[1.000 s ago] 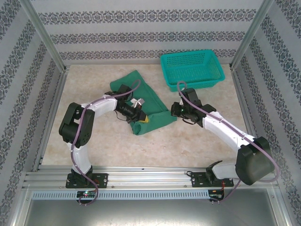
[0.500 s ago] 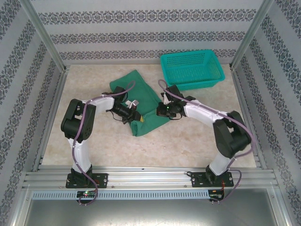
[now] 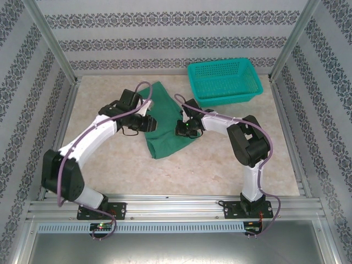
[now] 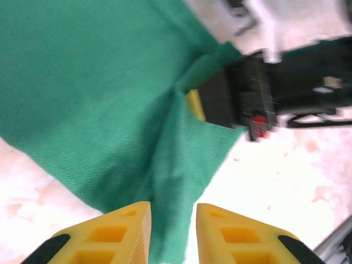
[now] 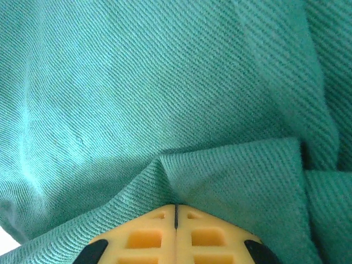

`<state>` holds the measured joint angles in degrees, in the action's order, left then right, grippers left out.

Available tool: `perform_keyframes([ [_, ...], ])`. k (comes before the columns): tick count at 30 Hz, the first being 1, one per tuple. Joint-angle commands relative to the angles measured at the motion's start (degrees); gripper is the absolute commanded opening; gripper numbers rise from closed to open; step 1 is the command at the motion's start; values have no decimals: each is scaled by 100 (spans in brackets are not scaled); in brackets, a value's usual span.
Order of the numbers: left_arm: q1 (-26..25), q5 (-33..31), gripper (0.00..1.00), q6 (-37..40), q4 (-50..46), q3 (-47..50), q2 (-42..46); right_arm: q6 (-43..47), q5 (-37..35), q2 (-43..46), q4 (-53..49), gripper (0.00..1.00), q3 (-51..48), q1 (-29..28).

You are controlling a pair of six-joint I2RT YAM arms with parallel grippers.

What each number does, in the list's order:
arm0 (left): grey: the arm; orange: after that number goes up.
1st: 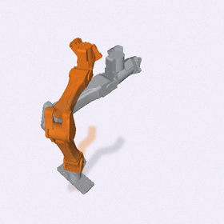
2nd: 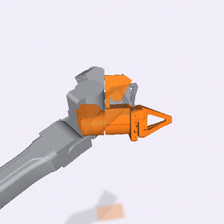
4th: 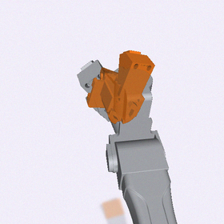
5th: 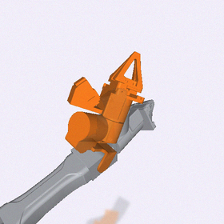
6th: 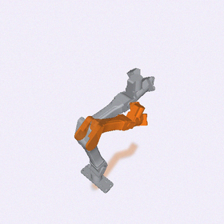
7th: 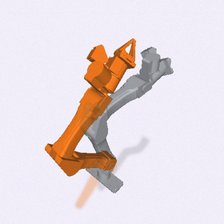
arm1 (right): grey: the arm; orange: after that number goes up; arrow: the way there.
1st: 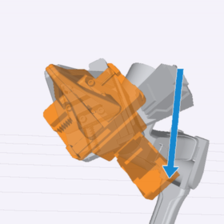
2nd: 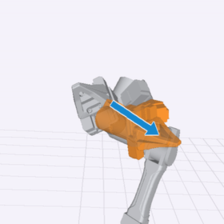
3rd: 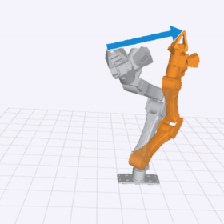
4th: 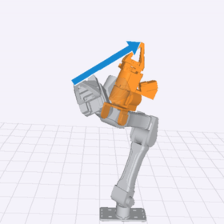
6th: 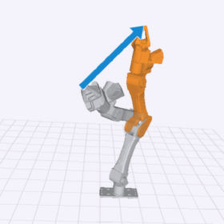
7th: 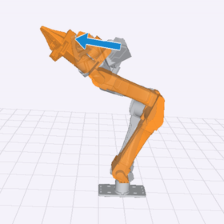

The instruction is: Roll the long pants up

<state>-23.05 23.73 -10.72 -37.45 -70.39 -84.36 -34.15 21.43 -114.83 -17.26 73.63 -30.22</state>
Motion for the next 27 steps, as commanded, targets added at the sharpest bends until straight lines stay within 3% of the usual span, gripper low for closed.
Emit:
perform_keyframes([
  [1, -583, -69, 13, 644, -315, 379, -174, -175, 18, -331, -33, 0, -77, -35],
  [3, -1155, -399, 11, 940, -468, 387, -368, -202, 24, -304, 7, 0, -150, -30],
  [6, -1671, -1289, 24, 1105, -702, 279, -837, -236, 15, -176, 50, 0, -311, -4],
  [9, -1655, -2186, 27, 947, -681, 259, -1283, -244, 2, -4, 149, 0, -529, 25],
  [12, -1298, -2739, 26, 440, -698, 113, -1747, -233, -31, 112, 221, 0, -737, 51],
  [15, -851, -2424, 25, 43, -625, 114, -2054, -232, -60, 146, 330, 0, -946, 110],
  [19, -862, -2108, 22, -33, -599, 41, -2229, -203, 9, 46, 354, 0, -1056, 190],
  [22, -1218, -2237, 20, 180, -557, 61, -1894, -163, -7, 47, 310, 0, -1077, 218],
  [27, -2175, -3189, 31, 955, -157, 600, -903, -153, 49, 113, 299, 0, -1187, 342],
])
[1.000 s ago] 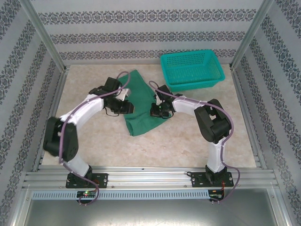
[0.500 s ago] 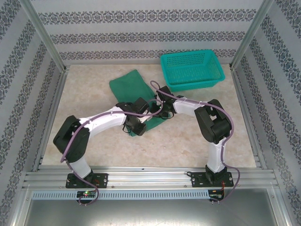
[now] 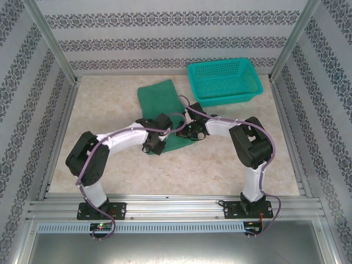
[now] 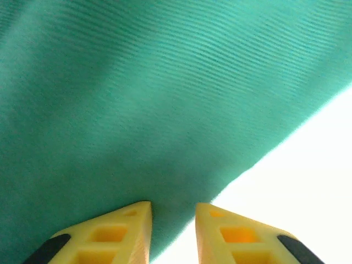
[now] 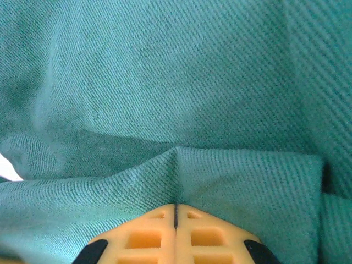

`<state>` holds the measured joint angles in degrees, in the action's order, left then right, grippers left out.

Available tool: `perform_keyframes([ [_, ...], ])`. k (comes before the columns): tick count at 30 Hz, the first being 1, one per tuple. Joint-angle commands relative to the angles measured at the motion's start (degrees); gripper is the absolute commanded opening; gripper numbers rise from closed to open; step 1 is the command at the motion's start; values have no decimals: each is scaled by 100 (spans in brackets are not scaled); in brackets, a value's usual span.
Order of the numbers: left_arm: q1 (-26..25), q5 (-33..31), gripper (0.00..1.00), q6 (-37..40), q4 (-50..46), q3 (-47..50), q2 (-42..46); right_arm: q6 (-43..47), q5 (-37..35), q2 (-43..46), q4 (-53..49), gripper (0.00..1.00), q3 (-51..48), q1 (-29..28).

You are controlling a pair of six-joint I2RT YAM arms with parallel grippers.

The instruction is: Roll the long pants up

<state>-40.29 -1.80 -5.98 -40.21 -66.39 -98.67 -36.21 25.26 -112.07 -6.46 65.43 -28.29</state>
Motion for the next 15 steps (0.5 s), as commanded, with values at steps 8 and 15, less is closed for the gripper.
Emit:
perform_keyframes([
  [8, -1317, -1707, 58, 1094, 494, 536, 397, 42, -98, -19, -654, 0, -863, 429],
  [15, -1902, -2971, 62, 1943, 1267, 290, -383, 62, 109, 74, -506, 0, -1090, 691],
])
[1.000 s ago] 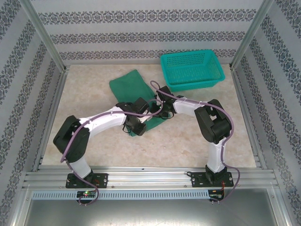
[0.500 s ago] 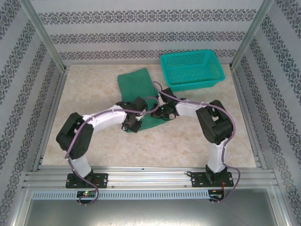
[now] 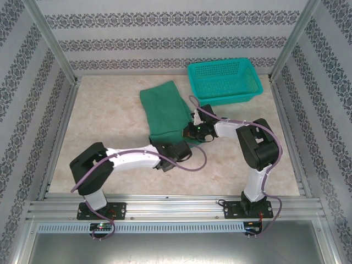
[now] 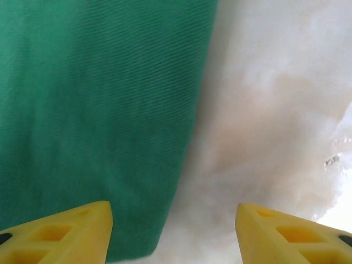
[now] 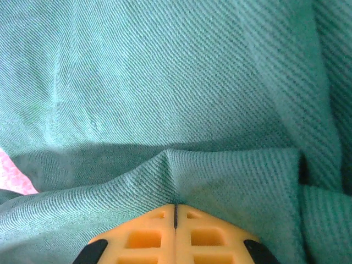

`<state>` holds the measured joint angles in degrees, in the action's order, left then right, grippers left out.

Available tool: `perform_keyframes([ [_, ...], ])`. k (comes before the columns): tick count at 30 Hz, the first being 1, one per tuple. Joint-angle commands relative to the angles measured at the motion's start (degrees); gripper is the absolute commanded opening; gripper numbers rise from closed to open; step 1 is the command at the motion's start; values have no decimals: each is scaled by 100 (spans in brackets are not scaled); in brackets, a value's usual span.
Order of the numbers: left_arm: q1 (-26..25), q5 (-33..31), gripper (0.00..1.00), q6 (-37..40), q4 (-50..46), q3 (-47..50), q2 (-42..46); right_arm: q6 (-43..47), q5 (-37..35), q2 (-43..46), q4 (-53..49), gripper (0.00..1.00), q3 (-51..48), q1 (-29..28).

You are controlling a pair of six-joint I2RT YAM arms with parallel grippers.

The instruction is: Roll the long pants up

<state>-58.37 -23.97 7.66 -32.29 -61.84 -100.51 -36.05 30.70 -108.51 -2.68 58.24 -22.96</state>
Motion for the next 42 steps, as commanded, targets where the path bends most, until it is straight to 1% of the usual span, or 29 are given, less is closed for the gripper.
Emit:
perform_keyframes([
  [1, -113, -876, 62, 687, 578, -206, -311, 41, -411, -268, -887, 0, -362, 173],
  [3, -104, -1053, 64, 983, 743, -266, -539, 23, -389, -243, -836, 0, -361, 178],
  [4, -78, -1253, 64, 1134, 846, -302, -719, 20, -374, -241, -816, 0, -364, 183],
  [7, 145, -1484, 65, 1464, 1025, -457, -1173, 22, -310, -297, -802, 0, -307, 187],
  [14, 931, -1169, 65, 1449, 942, -813, -1491, 29, -309, -295, -800, 0, -295, 204],
  [18, 1390, -1252, 64, 1398, 631, -1178, -1759, 6, -319, -267, -776, 0, -314, 230],
  [19, 1463, -1244, 64, 1393, 603, -1236, -1794, 2, -314, -267, -781, 0, -304, 231],
  [22, 1606, -966, 63, 1357, 571, -1341, -1849, 18, -301, -285, -806, 0, -256, 228],
  [23, 1653, -866, 60, 1303, 470, -1405, -1933, 14, -289, -301, -820, 0, -242, 231],
  [24, 1707, -711, 50, 1245, 298, -1521, -2061, 19, -271, -317, -837, 0, -214, 232],
  [25, 1738, -637, 36, 1210, 187, -1593, -2160, 20, -260, -319, -839, 0, -214, 234],
  [27, 1743, -428, 0, 1198, -3, -1673, -2297, 40, -285, -295, -869, 0, -202, 245],
  [29, 1678, -107, 0, 1106, -95, -1577, -2140, 29, -319, -217, -865, 0, -230, 283],
  [32, 1485, 1009, 0, 694, -795, -1693, -1850, 42, -505, 95, -798, 0, -250, 449],
  [34, 1276, 1617, 0, 380, -1347, -1877, -1756, 69, -824, 502, -811, 0, -219, 592],
  [35, 1219, 1808, 0, 254, -1500, -1919, -1691, 79, -1025, 719, -834, 0, -211, 633],
  [36, 1173, 2134, 0, 159, -1668, -1935, -1601, 115, -1260, 965, -862, 0, -202, 675],
  [37, 1157, 2360, 0, 22, -1840, -1974, -1524, 154, -1467, 1188, -939, 2, -179, 720],
  [38, 1161, 2534, 0, -85, -1996, -2011, -1460, 187, -1621, 1356, -1012, 5, -158, 760],
  [39, 1169, 2837, 0, -152, -2243, -2077, -1411, 240, -1722, 1515, -1112, 10, -128, 801],
  [41, 1161, 3209, 0, -317, -2637, -2271, -1367, 286, -1831, 1690, -1317, 15, -68, 892],
  [42, 1161, 3502, 0, -355, -2832, -2365, -1329, 291, -1852, 1779, -1354, 17, -89, 920],
])
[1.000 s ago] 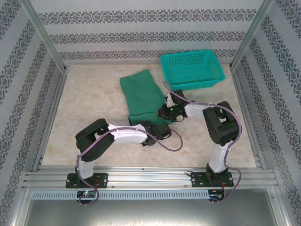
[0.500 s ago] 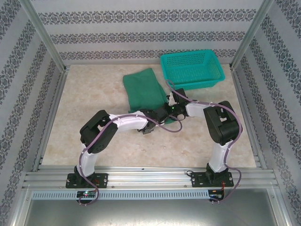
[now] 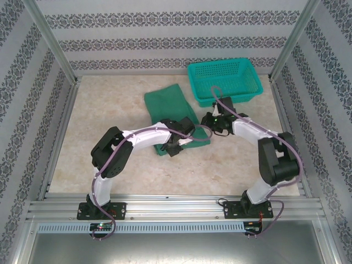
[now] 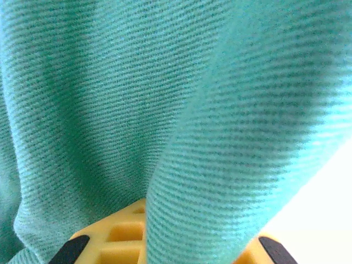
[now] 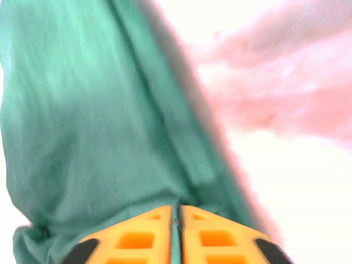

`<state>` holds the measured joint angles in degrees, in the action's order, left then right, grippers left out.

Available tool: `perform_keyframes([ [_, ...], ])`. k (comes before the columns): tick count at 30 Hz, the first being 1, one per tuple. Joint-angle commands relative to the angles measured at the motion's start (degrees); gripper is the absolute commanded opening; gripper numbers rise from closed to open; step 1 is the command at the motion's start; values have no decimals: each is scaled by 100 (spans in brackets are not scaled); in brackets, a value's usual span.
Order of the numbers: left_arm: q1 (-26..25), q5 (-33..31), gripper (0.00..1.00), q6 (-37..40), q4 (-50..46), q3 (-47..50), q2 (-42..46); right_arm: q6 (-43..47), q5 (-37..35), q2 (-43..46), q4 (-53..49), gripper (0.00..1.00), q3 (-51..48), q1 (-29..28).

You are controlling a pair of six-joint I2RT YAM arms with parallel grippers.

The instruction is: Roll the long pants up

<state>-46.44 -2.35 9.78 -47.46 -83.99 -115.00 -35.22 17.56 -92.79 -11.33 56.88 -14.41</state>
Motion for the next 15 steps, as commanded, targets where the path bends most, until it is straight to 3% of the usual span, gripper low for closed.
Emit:
perform_keyframes([
  [1, -26, 1552, 0, -658, -1472, -264, 134, 197, -522, 269, -504, 18, 13, 94],
  [10, 599, 4397, 0, -1420, -1419, -406, 448, 29, -387, 789, -434, 19, -471, 123],
  [15, 1446, 6306, 0, -2484, -37, 416, 1047, 33, -375, 1243, -548, 19, -599, 123],
])
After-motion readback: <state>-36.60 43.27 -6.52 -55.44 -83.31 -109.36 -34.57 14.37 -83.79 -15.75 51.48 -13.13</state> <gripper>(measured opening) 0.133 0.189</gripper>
